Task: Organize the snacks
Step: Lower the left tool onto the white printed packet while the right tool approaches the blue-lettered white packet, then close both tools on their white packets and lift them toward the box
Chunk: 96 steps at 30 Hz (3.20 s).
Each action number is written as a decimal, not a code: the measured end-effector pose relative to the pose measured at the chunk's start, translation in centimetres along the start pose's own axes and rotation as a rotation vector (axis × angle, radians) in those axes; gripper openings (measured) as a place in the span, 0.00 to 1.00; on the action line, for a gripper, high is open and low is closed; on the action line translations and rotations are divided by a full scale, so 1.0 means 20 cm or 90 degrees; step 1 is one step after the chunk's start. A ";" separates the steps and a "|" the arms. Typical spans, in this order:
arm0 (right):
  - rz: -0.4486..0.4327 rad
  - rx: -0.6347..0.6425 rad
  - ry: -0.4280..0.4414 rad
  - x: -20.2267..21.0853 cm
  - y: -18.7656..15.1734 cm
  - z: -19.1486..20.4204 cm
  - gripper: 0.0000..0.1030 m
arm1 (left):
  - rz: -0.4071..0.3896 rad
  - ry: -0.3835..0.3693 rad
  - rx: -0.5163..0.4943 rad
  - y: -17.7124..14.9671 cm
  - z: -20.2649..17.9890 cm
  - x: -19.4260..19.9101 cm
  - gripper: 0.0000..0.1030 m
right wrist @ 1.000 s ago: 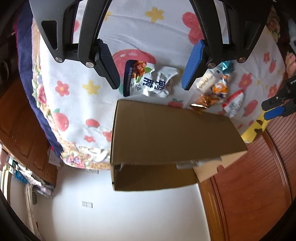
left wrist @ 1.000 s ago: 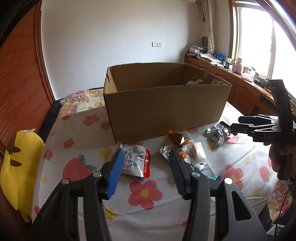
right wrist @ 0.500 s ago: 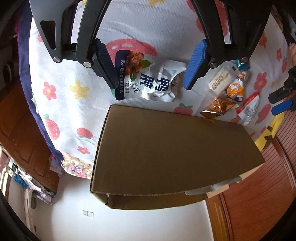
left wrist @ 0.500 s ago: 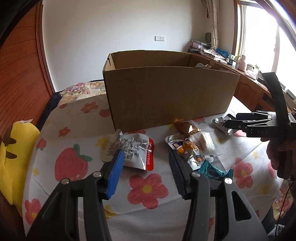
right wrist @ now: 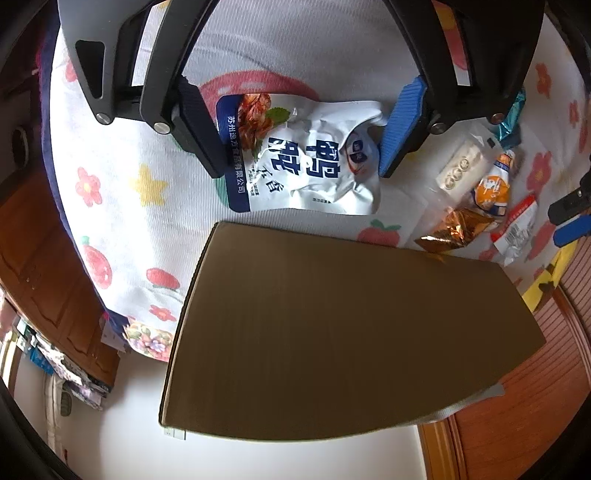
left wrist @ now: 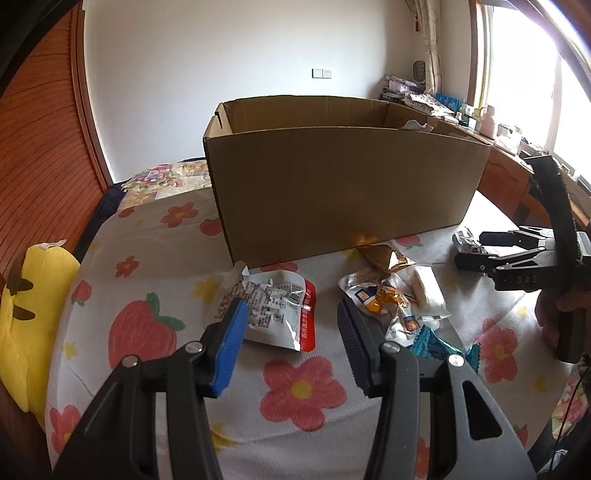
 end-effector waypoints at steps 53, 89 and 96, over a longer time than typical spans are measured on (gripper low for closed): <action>0.017 0.022 -0.026 -0.03 -0.01 0.06 0.90 | 0.108 -0.008 -0.006 0.07 0.16 -0.40 0.81; 0.012 0.020 -0.032 -0.01 -0.01 0.04 0.81 | 0.059 -0.063 -0.022 -0.06 0.06 -0.03 0.41; 0.013 0.045 -0.022 0.02 0.00 0.03 0.61 | 0.021 -0.058 -0.032 -0.04 0.02 0.07 0.41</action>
Point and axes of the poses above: each gripper's, at about its wrist camera, not at the fingertips, and x roughly against the way its jaws point, z to its left, y to its top, the point moved 3 cm from there along -x, roughly the way its jaws point, and after that the axes turned 3 degrees about x, right-handed, at the moved point
